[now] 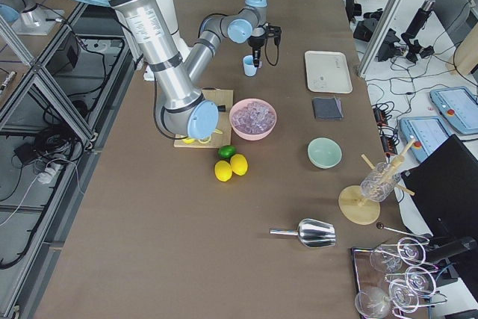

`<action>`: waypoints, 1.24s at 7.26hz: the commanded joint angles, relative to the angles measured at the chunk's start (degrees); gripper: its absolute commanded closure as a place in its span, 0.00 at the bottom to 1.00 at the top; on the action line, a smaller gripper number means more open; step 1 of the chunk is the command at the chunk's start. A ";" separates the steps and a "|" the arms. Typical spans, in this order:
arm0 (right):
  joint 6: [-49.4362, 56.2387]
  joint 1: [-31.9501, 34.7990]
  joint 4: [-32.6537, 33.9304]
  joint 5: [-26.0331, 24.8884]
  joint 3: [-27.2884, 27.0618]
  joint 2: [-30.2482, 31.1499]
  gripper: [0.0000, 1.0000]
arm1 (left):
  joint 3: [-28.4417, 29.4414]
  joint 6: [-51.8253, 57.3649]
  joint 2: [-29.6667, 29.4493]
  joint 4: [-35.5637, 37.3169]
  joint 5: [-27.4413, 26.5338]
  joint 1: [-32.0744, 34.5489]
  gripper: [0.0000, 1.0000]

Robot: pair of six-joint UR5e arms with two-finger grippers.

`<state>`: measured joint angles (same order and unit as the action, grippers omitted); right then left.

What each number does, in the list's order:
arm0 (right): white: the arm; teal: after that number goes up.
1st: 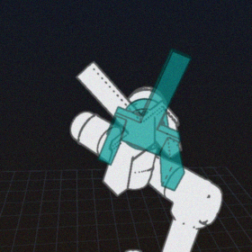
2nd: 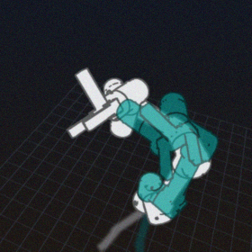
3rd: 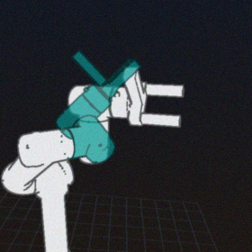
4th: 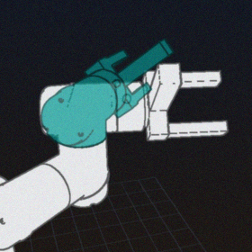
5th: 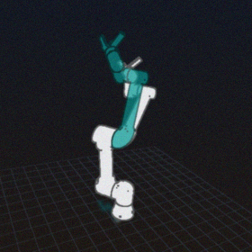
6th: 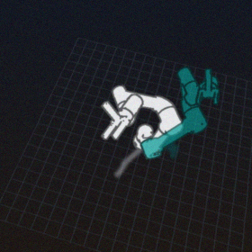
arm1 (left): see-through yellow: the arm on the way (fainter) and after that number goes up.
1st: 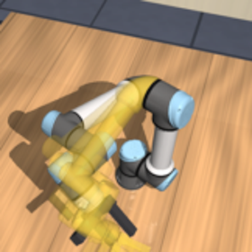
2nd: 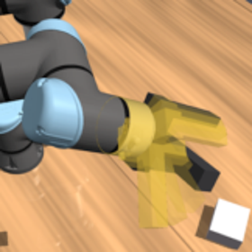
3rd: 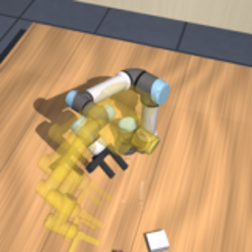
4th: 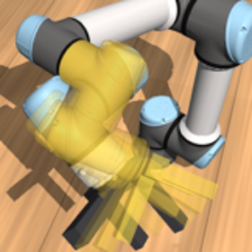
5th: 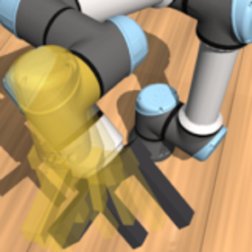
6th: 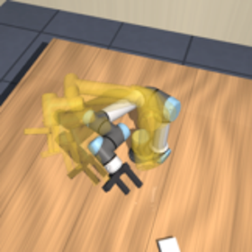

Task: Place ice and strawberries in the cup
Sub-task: 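Carry the second ice cube over the cup and release it inside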

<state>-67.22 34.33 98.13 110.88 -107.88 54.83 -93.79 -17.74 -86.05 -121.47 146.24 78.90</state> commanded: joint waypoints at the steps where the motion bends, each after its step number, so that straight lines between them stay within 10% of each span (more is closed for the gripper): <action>1: -7.18 -3.82 0.04 -4.08 8.61 -8.82 1.00 | -0.08 -0.19 0.00 0.00 0.09 -0.07 0.02; 7: -8.54 -5.15 -0.05 -5.77 12.34 -11.07 1.00 | 0.01 -0.27 0.27 0.00 0.18 -0.07 0.02; 8: -8.54 -5.24 -0.05 -5.42 11.29 -10.19 0.92 | -0.08 -0.28 0.18 0.00 0.18 -0.07 0.02; 9: -8.63 -5.42 -0.05 -5.50 10.67 -9.83 0.53 | -0.08 -0.28 0.09 0.00 0.18 -0.07 0.02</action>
<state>-75.78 29.07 98.10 105.31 -96.36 44.31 -93.83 -18.01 -85.86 -121.47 146.42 78.84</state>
